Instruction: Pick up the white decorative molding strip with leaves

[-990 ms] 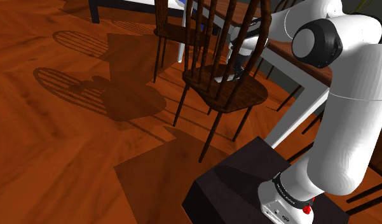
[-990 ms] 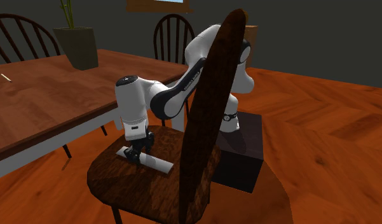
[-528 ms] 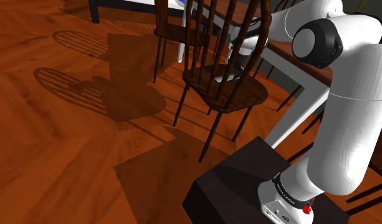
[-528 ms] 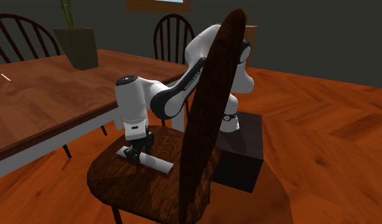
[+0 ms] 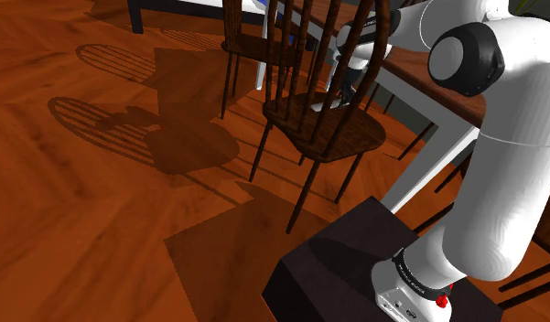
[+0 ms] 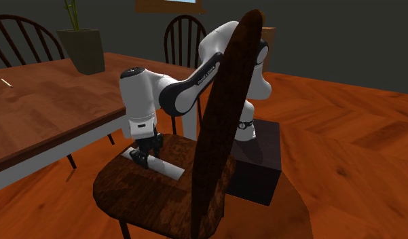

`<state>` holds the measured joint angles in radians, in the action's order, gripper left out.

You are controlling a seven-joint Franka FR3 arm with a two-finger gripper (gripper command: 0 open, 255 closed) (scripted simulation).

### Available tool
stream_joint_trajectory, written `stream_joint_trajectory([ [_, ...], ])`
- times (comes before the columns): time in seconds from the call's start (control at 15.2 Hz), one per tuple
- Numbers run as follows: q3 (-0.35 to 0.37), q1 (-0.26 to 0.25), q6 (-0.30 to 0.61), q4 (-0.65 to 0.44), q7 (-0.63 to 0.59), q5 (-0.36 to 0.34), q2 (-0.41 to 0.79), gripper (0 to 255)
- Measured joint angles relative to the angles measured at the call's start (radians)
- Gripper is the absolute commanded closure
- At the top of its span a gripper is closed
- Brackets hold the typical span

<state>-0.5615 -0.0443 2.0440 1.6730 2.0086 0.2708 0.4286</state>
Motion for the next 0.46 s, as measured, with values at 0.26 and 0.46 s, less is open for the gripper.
stream_joint_trajectory([
  [0.26, -0.007, -0.003, -0.042, -0.026, -0.009, -0.013, -0.019, 255],
  [0.46, -0.011, -0.003, -0.072, -0.048, -0.014, -0.021, -0.029, 255],
])
